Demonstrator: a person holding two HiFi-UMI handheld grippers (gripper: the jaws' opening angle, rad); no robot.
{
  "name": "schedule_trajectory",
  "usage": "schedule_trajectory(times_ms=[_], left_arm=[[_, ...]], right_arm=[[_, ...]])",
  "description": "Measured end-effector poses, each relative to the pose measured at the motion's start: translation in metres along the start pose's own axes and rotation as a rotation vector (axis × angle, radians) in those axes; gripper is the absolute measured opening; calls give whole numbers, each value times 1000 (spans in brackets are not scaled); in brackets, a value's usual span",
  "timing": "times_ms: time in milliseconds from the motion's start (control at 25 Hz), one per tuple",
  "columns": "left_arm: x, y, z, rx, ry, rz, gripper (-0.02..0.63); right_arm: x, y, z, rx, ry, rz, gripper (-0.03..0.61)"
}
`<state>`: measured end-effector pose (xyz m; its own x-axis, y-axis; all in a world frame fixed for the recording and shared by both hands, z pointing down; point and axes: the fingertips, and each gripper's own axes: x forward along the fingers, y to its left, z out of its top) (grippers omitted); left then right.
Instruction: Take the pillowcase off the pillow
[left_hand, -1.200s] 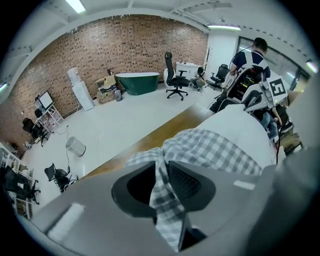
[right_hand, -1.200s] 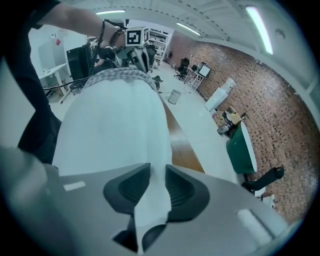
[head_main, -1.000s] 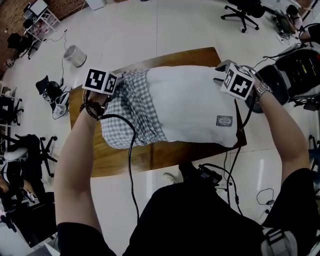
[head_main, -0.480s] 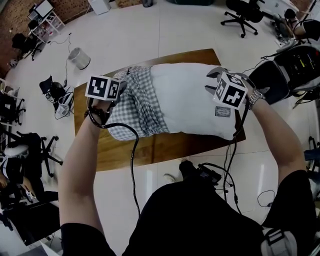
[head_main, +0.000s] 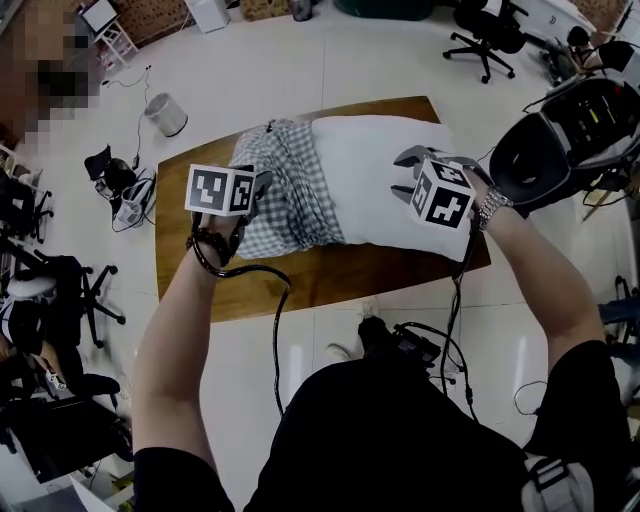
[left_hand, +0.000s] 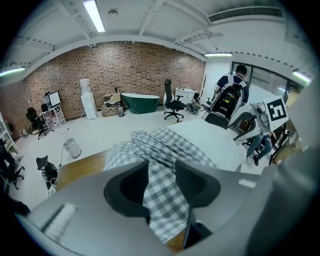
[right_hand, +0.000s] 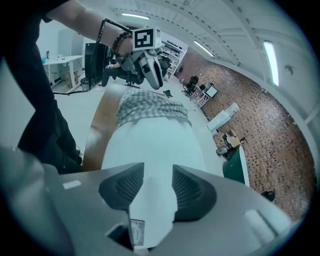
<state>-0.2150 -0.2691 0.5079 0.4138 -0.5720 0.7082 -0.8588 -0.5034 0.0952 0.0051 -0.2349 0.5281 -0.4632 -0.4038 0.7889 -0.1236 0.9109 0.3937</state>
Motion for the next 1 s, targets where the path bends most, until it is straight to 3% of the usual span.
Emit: schedule_trajectory(times_ms=[280,600,800,1000], left_arm=[[-14,-42,-28,-39,-68,-57,183],[-10,-75,-91,-84,-102,-106,190],[5,-79,-118,-137,-107,-96,209],[35,-68,-144,-221,-117,-52,245]], right_arm=[[8,45,25,-22,-29,5,199],[29,94,49,-21,-63,-61,224],[50,106,53,-36,-50,-113,247],[71,103,55,-92,-18,-221,275]])
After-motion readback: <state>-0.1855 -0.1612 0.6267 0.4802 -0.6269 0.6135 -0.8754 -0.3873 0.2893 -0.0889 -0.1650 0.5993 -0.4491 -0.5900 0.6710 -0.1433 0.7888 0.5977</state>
